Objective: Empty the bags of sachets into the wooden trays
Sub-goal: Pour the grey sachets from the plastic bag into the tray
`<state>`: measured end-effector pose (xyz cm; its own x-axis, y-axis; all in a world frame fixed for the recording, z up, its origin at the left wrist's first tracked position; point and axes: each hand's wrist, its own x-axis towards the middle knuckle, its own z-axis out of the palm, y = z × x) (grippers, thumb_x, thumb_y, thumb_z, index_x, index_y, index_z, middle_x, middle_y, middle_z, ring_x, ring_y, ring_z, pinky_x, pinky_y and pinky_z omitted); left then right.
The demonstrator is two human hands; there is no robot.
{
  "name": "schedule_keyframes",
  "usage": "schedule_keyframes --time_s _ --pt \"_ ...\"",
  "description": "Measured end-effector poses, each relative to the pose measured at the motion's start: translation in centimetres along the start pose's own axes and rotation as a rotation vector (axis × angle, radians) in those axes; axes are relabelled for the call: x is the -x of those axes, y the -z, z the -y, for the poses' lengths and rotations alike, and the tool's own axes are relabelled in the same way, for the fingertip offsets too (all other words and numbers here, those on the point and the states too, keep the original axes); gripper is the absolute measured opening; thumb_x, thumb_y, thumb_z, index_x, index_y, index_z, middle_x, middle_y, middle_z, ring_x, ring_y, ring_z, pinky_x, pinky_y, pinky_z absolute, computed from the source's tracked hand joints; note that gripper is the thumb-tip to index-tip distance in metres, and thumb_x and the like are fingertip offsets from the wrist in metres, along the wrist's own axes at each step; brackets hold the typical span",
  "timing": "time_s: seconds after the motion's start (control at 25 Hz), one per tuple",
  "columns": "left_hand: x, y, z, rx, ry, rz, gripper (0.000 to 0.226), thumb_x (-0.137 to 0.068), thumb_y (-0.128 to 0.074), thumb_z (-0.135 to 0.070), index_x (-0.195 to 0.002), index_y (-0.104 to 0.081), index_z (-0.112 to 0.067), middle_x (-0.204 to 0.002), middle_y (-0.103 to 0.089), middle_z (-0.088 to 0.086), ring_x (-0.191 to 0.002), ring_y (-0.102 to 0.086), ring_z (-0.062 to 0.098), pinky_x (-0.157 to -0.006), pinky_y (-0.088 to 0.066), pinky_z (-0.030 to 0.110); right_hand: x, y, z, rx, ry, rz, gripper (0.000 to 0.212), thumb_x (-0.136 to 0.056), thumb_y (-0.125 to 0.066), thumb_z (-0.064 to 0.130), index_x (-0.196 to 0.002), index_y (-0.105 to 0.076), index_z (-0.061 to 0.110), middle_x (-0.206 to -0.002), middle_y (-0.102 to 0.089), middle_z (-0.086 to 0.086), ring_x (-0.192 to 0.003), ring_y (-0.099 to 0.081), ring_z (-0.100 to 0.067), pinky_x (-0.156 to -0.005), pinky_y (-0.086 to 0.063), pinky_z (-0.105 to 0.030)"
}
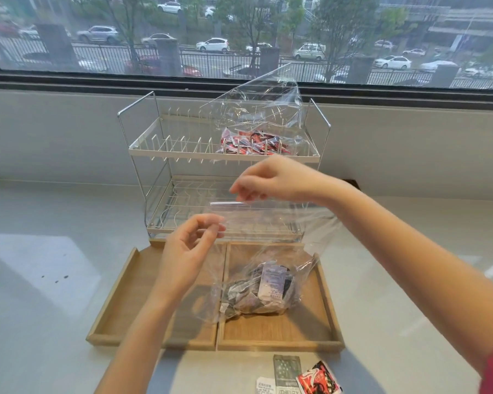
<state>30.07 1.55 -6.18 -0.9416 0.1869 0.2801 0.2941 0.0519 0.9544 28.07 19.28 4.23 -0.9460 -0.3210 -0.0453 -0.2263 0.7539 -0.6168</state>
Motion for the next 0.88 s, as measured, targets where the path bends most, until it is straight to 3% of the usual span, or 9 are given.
schedule_keyframes --time_s 0.12,0.24,0.4,0.52,0.68,0.8,0.88 --pt "0.4 0.1 -0.3 -0.010 -0.021 -0.017 0.017 -0.084 -0.054 -0.013 -0.086 -0.063 -0.028 -0.081 -0.066 -0.003 -0.073 -0.063 -0.001 -0.065 -0.048 0.009 -1.2 -1.6 0.0 -0.005 -0.010 0.253 0.027 -0.090 -0.051 0.033 -0.101 -0.070 0.018 -0.087 -0.068 -0.002 -0.079 -0.056 -0.008 -0.077 -0.049 -0.025" --pt "0.5 0.3 -0.1 -0.011 -0.022 -0.027 0.018 -0.083 -0.056 -0.013 -0.087 -0.062 -0.030 -0.082 -0.068 -0.003 -0.072 -0.064 0.002 -0.066 -0.049 0.010 -1.2 -2.0 -0.3 0.013 -0.040 0.348 0.021 -0.088 -0.054 0.033 -0.098 -0.070 0.023 -0.079 -0.062 0.011 -0.075 -0.053 -0.005 -0.073 -0.044 -0.021" --pt "0.3 -0.2 -0.1 0.024 0.000 -0.039 0.014 -0.083 -0.057 -0.008 -0.086 -0.060 -0.021 -0.079 -0.068 0.000 -0.070 -0.064 0.002 -0.064 -0.049 0.010 -0.7 -2.6 -0.9 0.001 -0.038 0.284 0.008 -0.084 -0.062 0.030 -0.082 -0.067 0.024 -0.066 -0.058 0.015 -0.060 -0.050 0.004 -0.065 -0.040 -0.010" --pt "0.2 -0.1 0.0 0.023 0.019 -0.022 0.011 -0.084 -0.055 -0.006 -0.081 -0.059 -0.016 -0.077 -0.066 0.000 -0.067 -0.063 -0.003 -0.061 -0.047 0.009 -0.3 -1.9 -0.7 0.021 0.034 0.154 0.008 -0.085 -0.060 0.020 -0.079 -0.065 0.024 -0.070 -0.061 0.016 -0.056 -0.052 0.011 -0.063 -0.041 -0.003" --pt "0.3 0.7 0.5 -0.003 0.038 -0.070 0.016 -0.085 -0.053 -0.006 -0.077 -0.055 -0.019 -0.076 -0.061 0.000 -0.062 -0.058 -0.006 -0.061 -0.046 0.008 0.5 1.4 0.2 -0.120 0.140 -0.133 0.014 -0.086 -0.059 0.015 -0.077 -0.060 0.025 -0.078 -0.061 0.014 -0.066 -0.056 0.010 -0.074 -0.044 -0.007" --pt "0.2 0.6 0.3 -0.045 0.022 -0.045 0.015 -0.086 -0.053 -0.008 -0.080 -0.056 -0.022 -0.079 -0.062 0.001 -0.067 -0.059 -0.004 -0.064 -0.047 0.008 1.0 1.4 0.0 -0.126 0.128 -0.090 0.005 -0.088 -0.055 0.019 -0.089 -0.060 0.022 -0.086 -0.064 0.010 -0.077 -0.058 0.005 -0.078 -0.043 -0.007" --pt "0.2 0.5 0.2 -0.045 0.012 -0.038 0.019 -0.086 -0.052 -0.007 -0.084 -0.057 -0.025 -0.080 -0.061 0.002 -0.071 -0.060 -0.002 -0.064 -0.047 0.009 1.1 0.7 -0.9 -0.180 0.042 -0.021 0.019 -0.091 -0.049 0.030 -0.108 -0.056 0.024 -0.106 -0.066 0.006 -0.097 -0.059 -0.001 -0.085 -0.043 -0.013"
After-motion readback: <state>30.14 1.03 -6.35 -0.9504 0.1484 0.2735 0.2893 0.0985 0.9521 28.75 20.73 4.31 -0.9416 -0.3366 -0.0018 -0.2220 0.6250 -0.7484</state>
